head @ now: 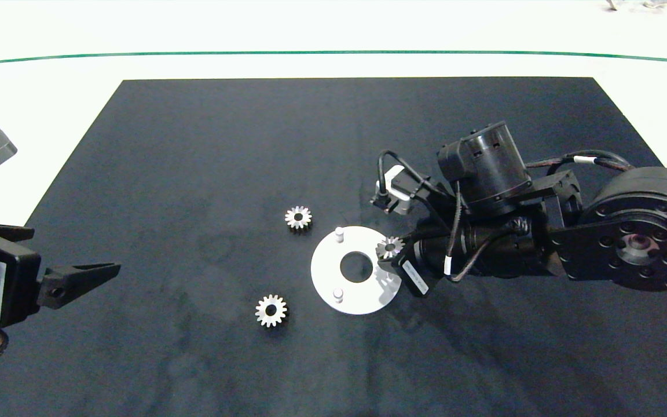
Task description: Install three planetary gears onto the carrier pins
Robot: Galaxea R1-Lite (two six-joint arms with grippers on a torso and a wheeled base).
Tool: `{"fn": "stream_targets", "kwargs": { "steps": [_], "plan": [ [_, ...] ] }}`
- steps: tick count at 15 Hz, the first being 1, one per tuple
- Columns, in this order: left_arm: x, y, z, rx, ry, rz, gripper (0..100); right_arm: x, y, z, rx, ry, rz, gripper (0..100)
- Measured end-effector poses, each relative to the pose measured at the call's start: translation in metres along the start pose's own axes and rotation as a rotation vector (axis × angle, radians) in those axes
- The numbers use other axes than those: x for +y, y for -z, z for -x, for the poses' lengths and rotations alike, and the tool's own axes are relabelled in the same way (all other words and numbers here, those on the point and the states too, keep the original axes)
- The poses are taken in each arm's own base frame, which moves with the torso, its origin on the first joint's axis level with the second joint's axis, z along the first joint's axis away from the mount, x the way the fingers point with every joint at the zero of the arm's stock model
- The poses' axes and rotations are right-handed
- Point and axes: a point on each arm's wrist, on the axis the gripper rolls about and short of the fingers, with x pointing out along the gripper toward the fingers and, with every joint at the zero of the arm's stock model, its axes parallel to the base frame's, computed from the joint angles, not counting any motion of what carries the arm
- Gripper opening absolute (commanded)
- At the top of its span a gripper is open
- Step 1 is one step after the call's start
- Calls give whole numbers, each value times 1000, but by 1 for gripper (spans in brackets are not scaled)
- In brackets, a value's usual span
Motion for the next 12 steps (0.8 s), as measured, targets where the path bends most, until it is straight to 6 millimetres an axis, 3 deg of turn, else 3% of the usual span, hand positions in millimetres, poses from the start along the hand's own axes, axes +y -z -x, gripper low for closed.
{"fn": "stream_targets", "kwargs": {
  "steps": [12],
  "plan": [
    [0, 0, 0, 0, 0, 0, 100, 4, 14, 1, -53, 38, -3, 28]
  ]
}}
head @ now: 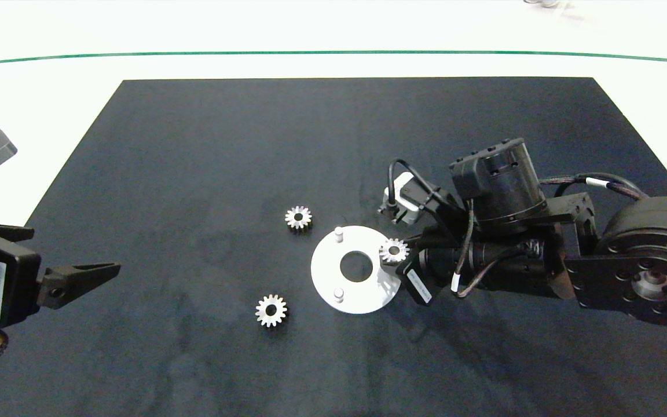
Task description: Install three planetary gears onto the carrier pins
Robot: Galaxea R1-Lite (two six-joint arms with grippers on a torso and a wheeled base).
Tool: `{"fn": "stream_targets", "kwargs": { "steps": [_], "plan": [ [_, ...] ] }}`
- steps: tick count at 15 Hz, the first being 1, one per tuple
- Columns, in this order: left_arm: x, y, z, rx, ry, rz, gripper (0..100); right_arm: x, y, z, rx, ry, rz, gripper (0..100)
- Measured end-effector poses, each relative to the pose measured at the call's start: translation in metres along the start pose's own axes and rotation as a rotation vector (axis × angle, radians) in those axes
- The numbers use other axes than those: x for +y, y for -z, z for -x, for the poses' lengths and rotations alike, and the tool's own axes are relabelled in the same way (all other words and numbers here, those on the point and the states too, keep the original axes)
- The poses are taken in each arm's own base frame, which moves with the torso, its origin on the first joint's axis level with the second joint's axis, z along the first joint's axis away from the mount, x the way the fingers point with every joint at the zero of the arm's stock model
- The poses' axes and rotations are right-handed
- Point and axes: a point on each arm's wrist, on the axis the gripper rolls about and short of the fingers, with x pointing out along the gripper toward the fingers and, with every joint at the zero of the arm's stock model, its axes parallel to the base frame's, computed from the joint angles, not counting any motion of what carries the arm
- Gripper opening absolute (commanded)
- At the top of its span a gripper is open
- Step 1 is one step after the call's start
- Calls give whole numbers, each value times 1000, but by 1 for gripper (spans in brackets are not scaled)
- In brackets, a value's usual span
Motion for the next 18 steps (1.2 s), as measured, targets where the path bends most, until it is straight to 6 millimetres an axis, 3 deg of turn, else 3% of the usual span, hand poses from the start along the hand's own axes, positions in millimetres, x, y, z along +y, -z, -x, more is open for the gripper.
{"fn": "stream_targets", "kwargs": {
  "steps": [8, 9, 18],
  "plan": [
    [0, 0, 0, 2, 0, -1, 100, 1, 4, 2, 6, -1, 3, 28],
    [0, 0, 0, 1, 0, -1, 100, 1, 3, 2, -2, 1, 2, 100],
    [0, 0, 0, 1, -1, 0, 100, -1, 1, 6, -19, 18, -3, 100]
  ]
}}
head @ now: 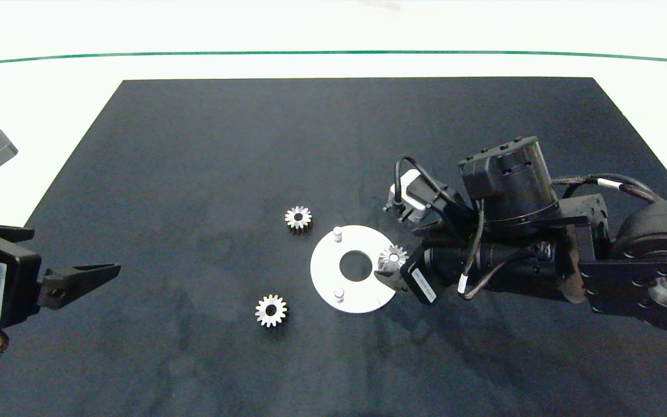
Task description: Install three planetary gears onto the carrier pins
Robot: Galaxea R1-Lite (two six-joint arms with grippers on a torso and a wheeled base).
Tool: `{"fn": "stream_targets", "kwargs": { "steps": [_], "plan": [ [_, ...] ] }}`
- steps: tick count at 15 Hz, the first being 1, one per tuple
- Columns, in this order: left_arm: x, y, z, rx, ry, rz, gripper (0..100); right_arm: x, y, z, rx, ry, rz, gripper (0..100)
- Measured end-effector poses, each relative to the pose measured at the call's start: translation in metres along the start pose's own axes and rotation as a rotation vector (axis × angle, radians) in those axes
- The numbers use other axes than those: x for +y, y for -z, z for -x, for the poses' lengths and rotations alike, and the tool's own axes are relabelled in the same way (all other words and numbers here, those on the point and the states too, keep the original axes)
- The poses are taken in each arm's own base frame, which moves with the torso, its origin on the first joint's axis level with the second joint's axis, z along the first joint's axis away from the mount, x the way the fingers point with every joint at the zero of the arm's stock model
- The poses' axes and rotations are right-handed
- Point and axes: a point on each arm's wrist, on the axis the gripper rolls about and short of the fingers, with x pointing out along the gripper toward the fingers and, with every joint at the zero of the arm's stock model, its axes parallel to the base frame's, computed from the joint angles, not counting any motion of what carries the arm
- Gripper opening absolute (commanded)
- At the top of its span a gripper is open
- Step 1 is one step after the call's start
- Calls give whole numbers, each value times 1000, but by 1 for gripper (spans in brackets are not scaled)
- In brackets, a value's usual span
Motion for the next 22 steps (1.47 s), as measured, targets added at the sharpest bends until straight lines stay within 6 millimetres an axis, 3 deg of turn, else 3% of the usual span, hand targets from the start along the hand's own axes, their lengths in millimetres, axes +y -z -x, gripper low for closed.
{"fn": "stream_targets", "kwargs": {
  "steps": [4, 7, 10, 14, 17, 22],
  "plan": [
    [0, 0, -1, 1, 2, 8, 100, -8, 5, 38, -32, 54, -13, 100],
    [1, -14, -5, -81, -9, 69, 100, -15, 13, 88, -94, 146, -50, 100],
    [-4, -32, -6, -191, 22, 79, 100, -18, 39, 138, -134, 255, -82, 100],
    [-26, -30, -22, -125, 128, 111, 100, -26, 57, 190, -239, 358, -130, 100],
    [-40, -25, -41, -52, 165, 99, 100, -33, 57, 209, -296, 410, -153, 100],
    [-48, -22, -56, -2, 178, 101, 100, -32, 62, 216, -313, 418, -157, 100]
  ]
}}
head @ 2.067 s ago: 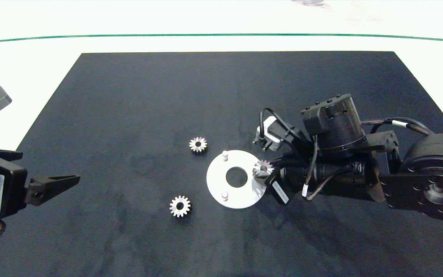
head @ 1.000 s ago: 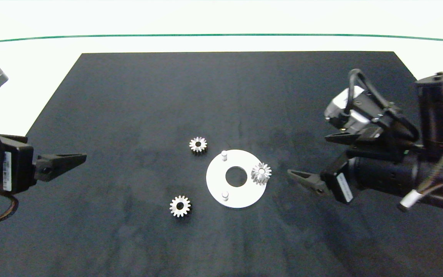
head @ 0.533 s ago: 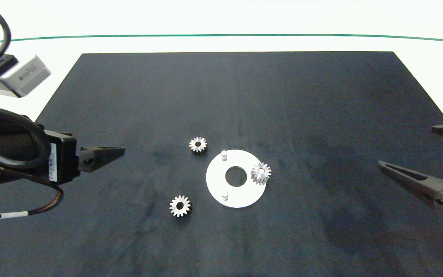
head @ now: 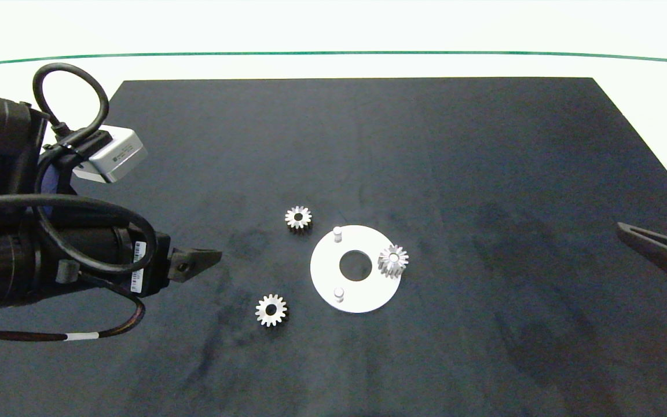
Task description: Install three planetary gears onto the carrier pins
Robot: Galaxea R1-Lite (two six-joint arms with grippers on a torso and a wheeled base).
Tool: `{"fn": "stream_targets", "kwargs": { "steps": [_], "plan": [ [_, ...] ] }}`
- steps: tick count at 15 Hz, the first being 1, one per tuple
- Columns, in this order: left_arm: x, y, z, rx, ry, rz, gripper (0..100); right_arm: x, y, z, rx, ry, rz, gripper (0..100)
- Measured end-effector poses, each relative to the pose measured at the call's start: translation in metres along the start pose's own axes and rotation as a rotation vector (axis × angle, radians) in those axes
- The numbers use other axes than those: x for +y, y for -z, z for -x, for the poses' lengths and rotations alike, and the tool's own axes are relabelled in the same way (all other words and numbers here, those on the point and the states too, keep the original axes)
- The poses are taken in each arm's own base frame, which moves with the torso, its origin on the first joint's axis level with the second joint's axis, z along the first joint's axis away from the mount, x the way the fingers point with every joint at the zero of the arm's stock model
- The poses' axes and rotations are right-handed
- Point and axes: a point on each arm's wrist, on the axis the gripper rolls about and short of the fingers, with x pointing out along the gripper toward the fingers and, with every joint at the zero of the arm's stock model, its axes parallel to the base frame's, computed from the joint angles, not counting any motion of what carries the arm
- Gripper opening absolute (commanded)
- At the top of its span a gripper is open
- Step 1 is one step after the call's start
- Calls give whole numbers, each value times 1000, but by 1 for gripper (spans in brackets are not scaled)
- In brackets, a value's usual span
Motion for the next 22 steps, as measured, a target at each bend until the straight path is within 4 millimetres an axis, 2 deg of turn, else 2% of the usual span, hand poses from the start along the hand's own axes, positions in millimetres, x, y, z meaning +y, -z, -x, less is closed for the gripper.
{"fn": "stream_targets", "kwargs": {
  "steps": [4, 8, 15, 22],
  "plan": [
    [-21, 14, -3, 37, 86, -13, 100, 0, 2, 1, 3, 1, 2, 100],
    [-47, 28, -3, 30, 191, -109, 100, -1, 2, 3, -6, 3, 2, 100],
    [-82, 35, -29, -34, 236, -206, 100, -2, 2, 6, -16, 4, 27, 100],
    [-90, 50, -43, 16, 223, -284, 100, -4, 0, 10, -34, 7, 20, 100]
  ]
}}
